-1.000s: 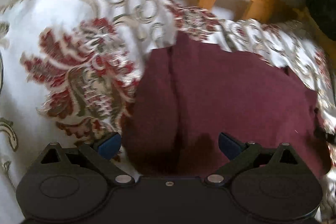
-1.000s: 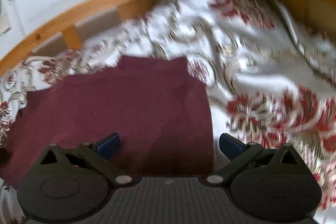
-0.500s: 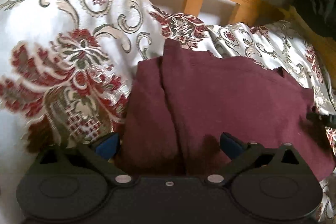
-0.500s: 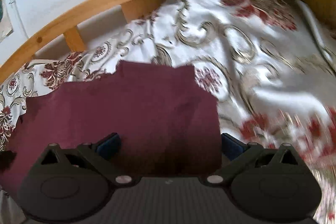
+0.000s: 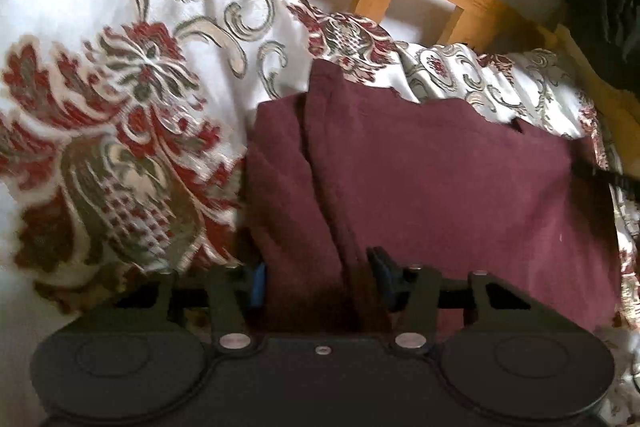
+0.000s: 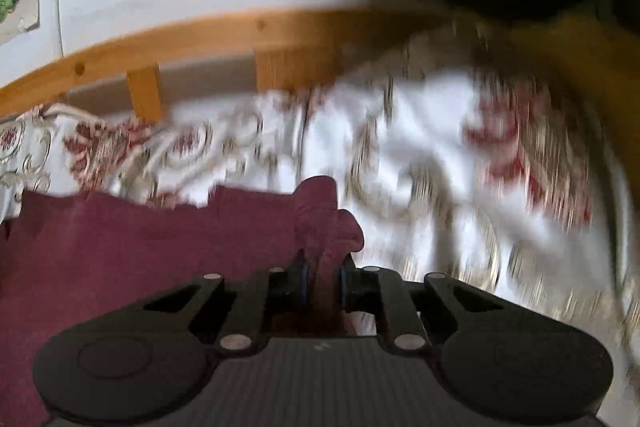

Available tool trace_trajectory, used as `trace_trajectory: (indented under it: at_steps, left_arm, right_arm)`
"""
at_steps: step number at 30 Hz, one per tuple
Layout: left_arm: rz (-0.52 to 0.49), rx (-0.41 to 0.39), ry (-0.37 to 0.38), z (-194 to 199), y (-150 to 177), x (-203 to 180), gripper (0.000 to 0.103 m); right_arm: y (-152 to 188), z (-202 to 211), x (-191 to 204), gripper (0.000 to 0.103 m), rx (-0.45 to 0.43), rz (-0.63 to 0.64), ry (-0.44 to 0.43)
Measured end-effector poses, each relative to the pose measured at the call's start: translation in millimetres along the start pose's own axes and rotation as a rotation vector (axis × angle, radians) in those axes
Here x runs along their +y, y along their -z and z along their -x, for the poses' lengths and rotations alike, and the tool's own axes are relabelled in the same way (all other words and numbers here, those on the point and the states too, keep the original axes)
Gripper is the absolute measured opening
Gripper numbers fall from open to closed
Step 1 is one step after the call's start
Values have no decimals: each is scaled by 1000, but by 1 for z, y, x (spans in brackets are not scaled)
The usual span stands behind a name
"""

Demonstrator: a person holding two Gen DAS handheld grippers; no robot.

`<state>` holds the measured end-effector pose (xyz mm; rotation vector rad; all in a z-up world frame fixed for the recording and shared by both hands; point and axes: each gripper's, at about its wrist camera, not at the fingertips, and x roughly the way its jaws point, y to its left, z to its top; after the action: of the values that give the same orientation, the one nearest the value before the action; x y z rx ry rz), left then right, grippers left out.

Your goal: Fold small clothes

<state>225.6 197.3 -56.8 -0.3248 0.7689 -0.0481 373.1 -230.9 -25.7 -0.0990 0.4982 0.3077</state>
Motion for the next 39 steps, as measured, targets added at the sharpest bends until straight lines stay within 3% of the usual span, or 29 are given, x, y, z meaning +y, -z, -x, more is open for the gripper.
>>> trace_trajectory:
  at_steps: [4, 10, 12, 15, 18, 21, 23, 26, 29, 32, 33, 36, 39]
  left_arm:
    - [0, 13, 27, -7, 2, -6, 53]
    - [7, 13, 32, -9, 3, -3, 54]
    - [2, 14, 26, -9, 4, -3, 56]
    - [19, 25, 19, -7, 1, -4, 67]
    - [57, 23, 5, -3, -2, -2, 80]
    - [93, 21, 5, 2, -1, -2, 94]
    - [106, 21, -12, 6, 1, -6, 98]
    - [85, 37, -32, 14, 7, -15, 102]
    - [76, 80, -66, 23, 18, -21, 102]
    - [103, 123, -109, 28, 28, -24, 102]
    - [120, 128, -121, 30, 31, -25, 102]
    - [208, 137, -140, 40, 37, -25, 102]
    - [326, 133, -87, 48, 44, -21, 102]
  right_arm:
    - [-17, -13, 5, 16, -18, 65, 21]
    - [11, -34, -1, 24, 64, 27, 79]
    - [17, -34, -5, 45, 57, 5, 96]
    - [22, -29, -9, 69, 49, 22, 129]
    - [27, -15, -12, 88, 30, 39, 173]
    - [38, 12, -13, 102, -20, -52, 191]
    - [52, 33, -10, 103, -55, -107, 145]
    - [76, 54, 8, 103, -52, -54, 111]
    - [93, 63, 17, 103, -38, 15, 158]
    - [99, 58, 5, 103, 26, -37, 262]
    - [100, 57, -4, 103, 47, -87, 287]
    - [104, 63, -19, 103, 61, -197, 247]
    - [108, 69, -14, 103, 39, -202, 252]
